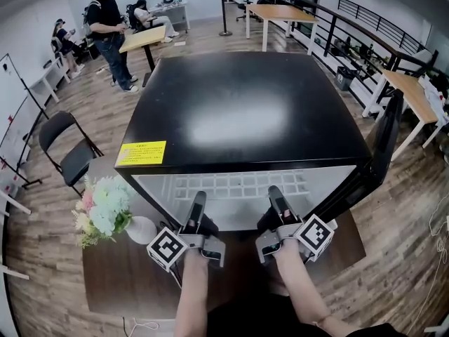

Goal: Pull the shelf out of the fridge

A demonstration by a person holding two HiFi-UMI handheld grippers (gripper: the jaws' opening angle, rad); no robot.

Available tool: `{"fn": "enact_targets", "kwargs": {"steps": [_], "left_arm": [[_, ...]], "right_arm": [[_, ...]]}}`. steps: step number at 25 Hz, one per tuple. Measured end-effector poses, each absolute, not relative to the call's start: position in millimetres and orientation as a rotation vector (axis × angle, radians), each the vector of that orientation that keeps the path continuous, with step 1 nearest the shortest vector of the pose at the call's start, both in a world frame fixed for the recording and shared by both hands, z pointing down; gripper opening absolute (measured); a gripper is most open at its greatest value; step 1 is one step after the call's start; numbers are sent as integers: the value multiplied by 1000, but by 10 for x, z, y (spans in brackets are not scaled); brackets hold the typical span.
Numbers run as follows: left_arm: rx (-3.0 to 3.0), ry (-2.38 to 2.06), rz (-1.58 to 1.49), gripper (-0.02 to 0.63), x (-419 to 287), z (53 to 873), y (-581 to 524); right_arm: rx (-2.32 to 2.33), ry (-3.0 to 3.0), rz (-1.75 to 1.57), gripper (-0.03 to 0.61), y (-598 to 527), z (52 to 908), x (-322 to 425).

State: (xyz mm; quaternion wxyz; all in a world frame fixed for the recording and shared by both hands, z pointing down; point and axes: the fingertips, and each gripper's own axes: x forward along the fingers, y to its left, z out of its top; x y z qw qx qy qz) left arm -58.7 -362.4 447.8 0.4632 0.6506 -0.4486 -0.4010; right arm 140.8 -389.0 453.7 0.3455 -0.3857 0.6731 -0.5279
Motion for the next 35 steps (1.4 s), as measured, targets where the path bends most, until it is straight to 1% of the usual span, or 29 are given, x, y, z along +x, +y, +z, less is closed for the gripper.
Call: {"fn": "enact_targets", "kwargs": {"steps": [7,8,10,11,14,15,35], "left_arm": [[1582,-1130,-984,209,-676,4491,-3847],[1570,-1134,-981,194,-677,4508,-3869],[1554,-1153,-971,130,-686,4540,-3892],[1553,-1153,-977,122,-684,4532,-3895],[1548,-1141,-1015,56,-681,4483,-3898],[1544,-1144,-1019,49,-687,4483,-3895],[1487,-1155,-1047,35,-683,4493,-3853]], "right_arm": [[-1036,1718,-1362,93,-4054,4567,1414],[-1046,1710,-1362,76,-4069,4576,1421],[-1053,1701,-1362,46,-4085,4588,1423],[-1052,1698,-1361,29,-4087,4590,1423],[-1037,1674,-1373,23,-4091,4599,1410],[-1033,1665,-1379,23,-4089,4604,1403],[-1042,1648,-1378,18,-4052,4593,1429]]}}
